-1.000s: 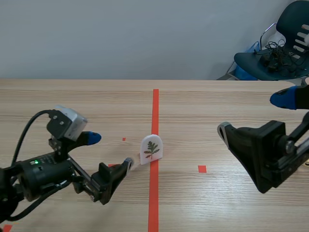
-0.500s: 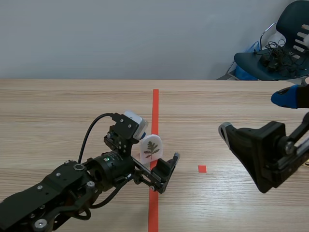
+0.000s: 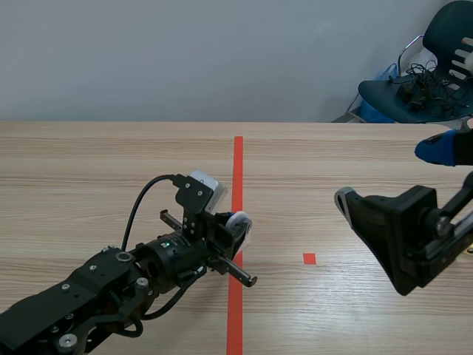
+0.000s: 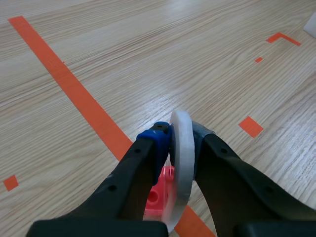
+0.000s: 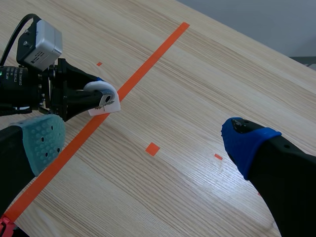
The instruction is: Do the leaf sorting experiment
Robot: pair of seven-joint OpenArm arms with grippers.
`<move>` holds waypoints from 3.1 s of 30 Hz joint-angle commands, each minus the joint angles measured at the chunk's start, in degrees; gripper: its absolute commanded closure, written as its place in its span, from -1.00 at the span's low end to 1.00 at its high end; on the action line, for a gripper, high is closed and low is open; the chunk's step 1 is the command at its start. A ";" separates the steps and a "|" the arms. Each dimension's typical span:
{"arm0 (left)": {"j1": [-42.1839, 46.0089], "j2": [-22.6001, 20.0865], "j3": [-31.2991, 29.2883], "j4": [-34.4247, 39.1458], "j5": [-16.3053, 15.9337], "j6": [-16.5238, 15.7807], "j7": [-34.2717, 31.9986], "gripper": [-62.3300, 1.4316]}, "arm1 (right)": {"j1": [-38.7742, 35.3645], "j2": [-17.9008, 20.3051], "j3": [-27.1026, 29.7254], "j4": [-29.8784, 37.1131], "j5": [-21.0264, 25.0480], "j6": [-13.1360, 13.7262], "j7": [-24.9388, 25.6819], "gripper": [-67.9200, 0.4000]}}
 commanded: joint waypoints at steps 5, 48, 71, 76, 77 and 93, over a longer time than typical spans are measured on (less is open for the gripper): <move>4.24 -5.46 -2.19 17.38 -5.03 -1.60 10.10 0.79 | 0.68 0.61 0.66 0.02 0.57 -0.37 0.85 -1.00; 2.95 -14.67 -29.59 1.25 -18.40 5.42 2.25 0.77 | 1.33 0.59 0.66 0.02 0.59 -0.37 0.85 -1.00; 10.05 -25.75 -29.68 26.73 -22.45 -10.71 14.91 -1.00 | 1.31 0.61 1.44 0.92 0.52 -0.44 0.79 -1.00; 19.65 -27.04 -30.34 44.24 -26.34 -14.56 26.56 -1.00 | 0.37 0.66 2.67 4.37 0.31 -1.22 -1.99 -1.00; 22.08 -27.04 -30.32 47.45 -26.29 -14.56 27.39 -1.00 | -0.26 0.66 2.71 4.90 0.33 -1.25 -2.01 -1.00; 51.54 -25.57 -36.57 76.83 -25.07 -1.09 27.98 -1.00 | -9.99 3.39 3.41 7.41 2.51 -1.27 -3.87 -1.00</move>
